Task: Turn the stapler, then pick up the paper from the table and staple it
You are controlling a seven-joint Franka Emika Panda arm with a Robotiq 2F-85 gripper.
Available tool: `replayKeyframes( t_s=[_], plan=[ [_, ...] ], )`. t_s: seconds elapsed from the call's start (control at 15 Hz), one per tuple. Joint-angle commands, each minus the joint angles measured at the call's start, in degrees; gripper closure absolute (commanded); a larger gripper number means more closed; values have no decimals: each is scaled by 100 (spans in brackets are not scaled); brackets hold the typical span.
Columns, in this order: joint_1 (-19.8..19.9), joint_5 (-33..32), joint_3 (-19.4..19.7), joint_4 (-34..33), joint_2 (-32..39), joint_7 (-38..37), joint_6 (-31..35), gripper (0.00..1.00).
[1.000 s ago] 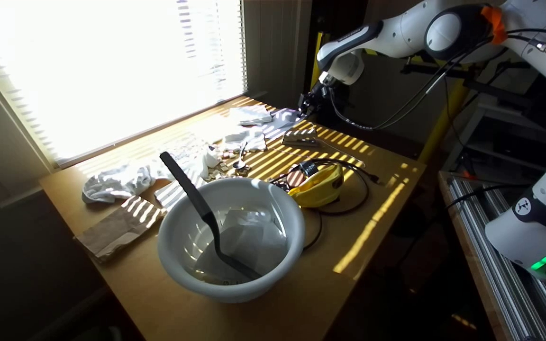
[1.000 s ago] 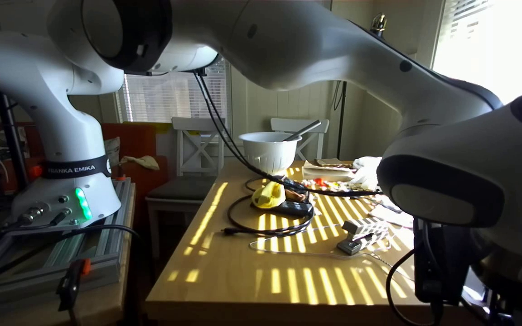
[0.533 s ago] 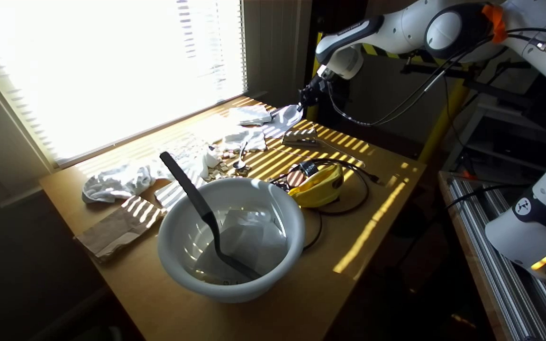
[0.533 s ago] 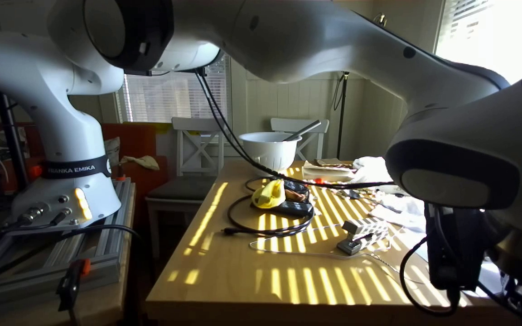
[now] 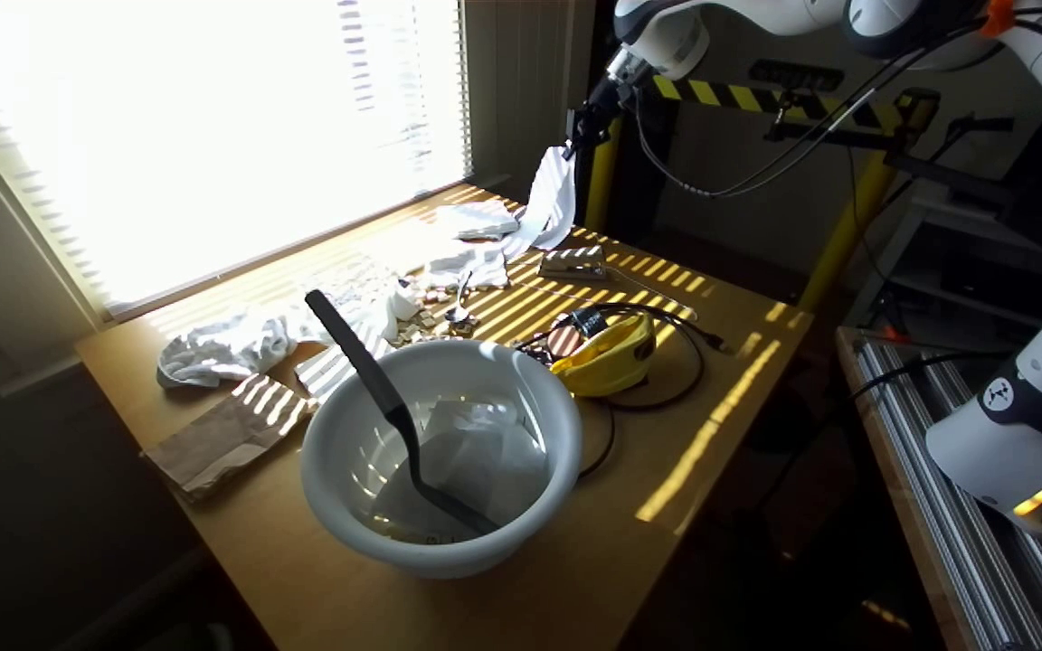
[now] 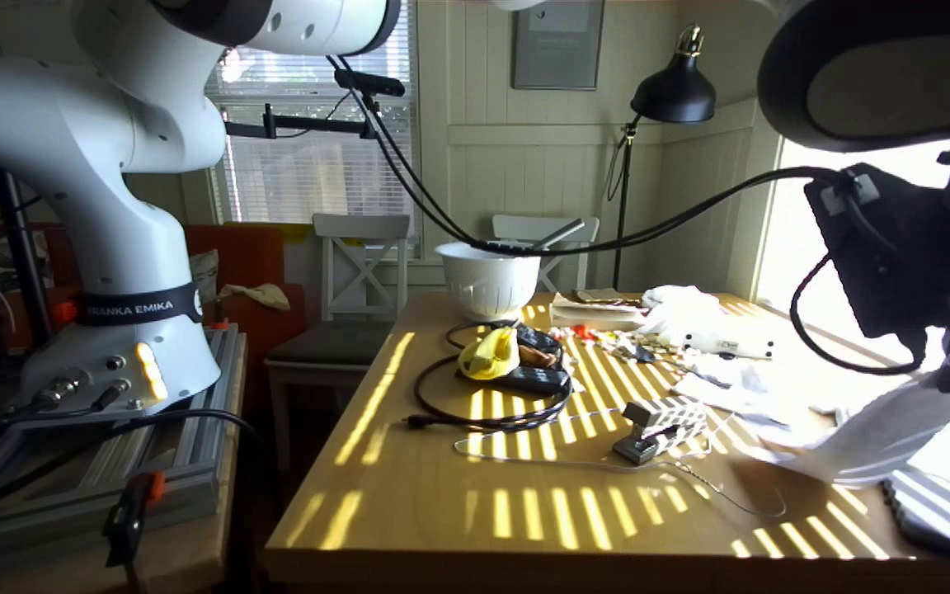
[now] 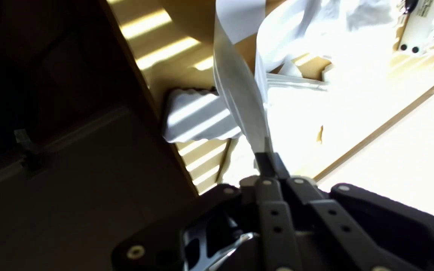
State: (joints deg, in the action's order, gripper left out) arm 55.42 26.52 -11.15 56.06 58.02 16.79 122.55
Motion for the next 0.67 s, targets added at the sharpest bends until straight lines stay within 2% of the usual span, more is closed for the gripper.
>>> replayKeyframes(
  t_s=[0.0, 0.33, 0.6],
  plan=[
    [169, 161, -325, 344, -613, 133, -983, 100],
    [256, 315, -919, 846, -1439, 486, -1928, 100],
    [450, 594, -1337, 1635, -2227, 757, -2368, 100]
  ],
)
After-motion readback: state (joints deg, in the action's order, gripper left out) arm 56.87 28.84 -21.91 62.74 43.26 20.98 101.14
